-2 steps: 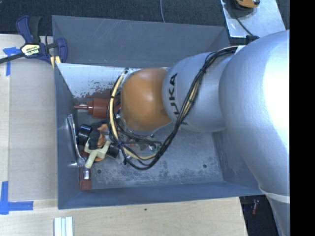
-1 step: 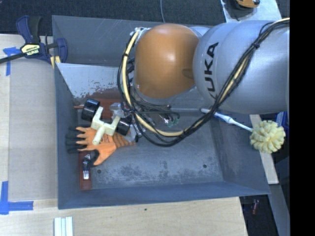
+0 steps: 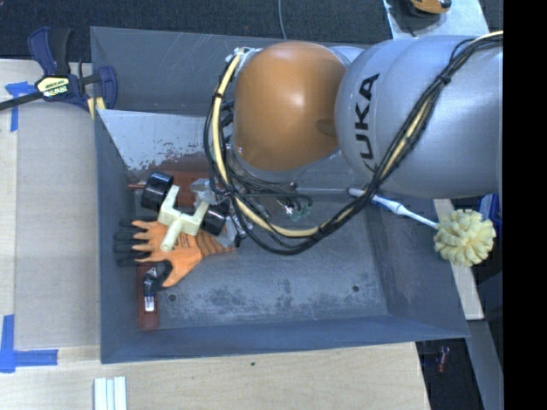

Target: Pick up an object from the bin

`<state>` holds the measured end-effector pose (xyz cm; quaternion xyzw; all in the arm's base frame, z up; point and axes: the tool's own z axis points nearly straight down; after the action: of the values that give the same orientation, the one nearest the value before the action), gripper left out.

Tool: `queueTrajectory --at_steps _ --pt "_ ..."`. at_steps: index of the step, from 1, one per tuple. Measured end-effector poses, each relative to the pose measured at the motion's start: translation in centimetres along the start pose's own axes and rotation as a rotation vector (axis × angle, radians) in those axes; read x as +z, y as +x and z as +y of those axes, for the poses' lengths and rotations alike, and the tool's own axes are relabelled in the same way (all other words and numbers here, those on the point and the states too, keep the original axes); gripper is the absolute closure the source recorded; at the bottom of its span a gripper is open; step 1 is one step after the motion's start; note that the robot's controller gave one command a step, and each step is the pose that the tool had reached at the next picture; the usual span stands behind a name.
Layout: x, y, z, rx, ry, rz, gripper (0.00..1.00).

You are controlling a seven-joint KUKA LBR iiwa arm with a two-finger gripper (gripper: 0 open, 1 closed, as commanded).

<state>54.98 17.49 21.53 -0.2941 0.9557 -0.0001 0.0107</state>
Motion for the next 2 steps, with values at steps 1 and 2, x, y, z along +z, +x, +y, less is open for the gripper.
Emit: queueTrajectory --at_steps 1,2 --pt "4.5 -1.0 -0.4 -0.098 0.002 -0.005 1.00" --pt "6.1 -2.7 -3.6 -0.298 0.001 -0.003 1.00"
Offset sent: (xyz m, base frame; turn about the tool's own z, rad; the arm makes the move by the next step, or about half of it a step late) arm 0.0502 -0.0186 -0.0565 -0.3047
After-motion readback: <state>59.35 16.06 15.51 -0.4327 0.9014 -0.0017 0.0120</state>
